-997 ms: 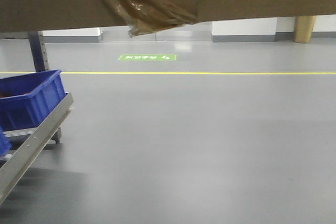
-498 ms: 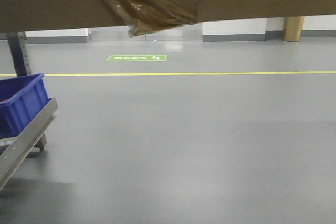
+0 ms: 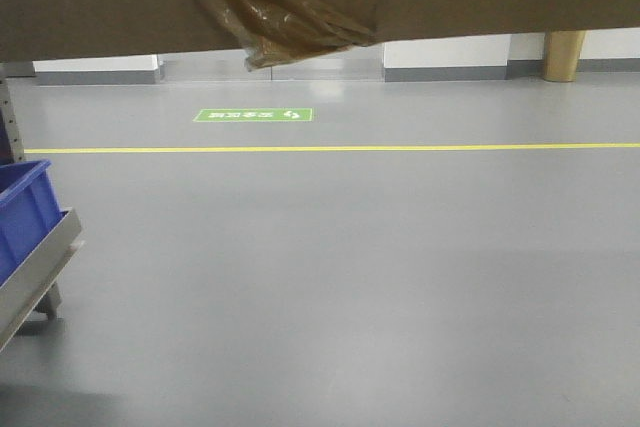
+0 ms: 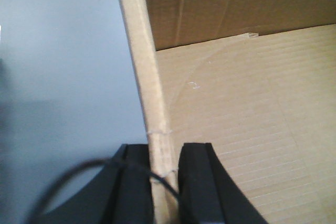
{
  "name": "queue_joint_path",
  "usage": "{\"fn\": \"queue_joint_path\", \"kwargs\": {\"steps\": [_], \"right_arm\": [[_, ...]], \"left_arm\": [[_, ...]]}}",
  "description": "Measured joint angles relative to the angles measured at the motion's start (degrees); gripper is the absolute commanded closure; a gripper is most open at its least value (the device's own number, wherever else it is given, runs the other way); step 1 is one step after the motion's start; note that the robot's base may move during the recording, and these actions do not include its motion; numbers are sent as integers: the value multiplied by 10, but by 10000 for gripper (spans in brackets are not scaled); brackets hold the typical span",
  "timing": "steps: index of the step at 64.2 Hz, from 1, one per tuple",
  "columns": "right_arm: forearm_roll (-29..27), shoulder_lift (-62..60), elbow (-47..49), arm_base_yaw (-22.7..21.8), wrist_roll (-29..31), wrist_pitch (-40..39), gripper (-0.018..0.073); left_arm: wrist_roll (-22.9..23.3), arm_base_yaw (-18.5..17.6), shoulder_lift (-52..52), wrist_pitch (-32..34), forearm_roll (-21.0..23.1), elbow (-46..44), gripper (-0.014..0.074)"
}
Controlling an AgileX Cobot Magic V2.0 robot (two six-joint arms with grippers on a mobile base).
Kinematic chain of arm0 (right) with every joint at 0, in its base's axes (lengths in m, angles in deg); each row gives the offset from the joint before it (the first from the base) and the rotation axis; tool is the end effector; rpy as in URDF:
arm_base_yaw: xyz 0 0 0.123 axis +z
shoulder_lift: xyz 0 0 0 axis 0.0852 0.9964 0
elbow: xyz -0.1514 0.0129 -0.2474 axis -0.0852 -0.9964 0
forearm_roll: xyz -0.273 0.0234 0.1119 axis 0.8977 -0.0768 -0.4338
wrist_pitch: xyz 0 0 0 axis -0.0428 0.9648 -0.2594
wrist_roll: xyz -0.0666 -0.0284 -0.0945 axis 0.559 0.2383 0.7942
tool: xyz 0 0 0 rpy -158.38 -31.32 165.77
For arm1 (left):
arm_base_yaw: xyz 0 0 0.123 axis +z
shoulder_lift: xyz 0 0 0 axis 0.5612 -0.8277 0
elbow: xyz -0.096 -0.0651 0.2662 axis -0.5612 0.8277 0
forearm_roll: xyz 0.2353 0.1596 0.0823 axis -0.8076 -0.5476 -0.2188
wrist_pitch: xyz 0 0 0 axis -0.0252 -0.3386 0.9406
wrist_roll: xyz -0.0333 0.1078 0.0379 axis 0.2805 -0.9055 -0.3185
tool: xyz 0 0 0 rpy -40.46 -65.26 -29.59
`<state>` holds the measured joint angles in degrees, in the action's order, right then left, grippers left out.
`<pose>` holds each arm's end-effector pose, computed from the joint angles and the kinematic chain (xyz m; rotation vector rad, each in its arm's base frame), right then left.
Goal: Grab carton from right shelf to conveyor
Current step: 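Hold the carton in both grippers while driving toward the red conveyor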
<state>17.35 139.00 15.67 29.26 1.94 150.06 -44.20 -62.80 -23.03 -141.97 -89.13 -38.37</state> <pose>0.2659 0.1191 0.5050 -0.3938 2.1954 0.2588 0.3067 -0.1352 0.4887 0.1062 2.2998 -0.1322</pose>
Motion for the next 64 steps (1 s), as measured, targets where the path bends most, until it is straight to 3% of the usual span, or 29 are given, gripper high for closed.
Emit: {"fn": "queue_joint_path", "kwargs": {"steps": [64], "right_arm": [[-2, 1, 0, 0, 0, -20, 624]], "left_arm": [[0, 0, 0, 1, -20, 0, 612]]}}
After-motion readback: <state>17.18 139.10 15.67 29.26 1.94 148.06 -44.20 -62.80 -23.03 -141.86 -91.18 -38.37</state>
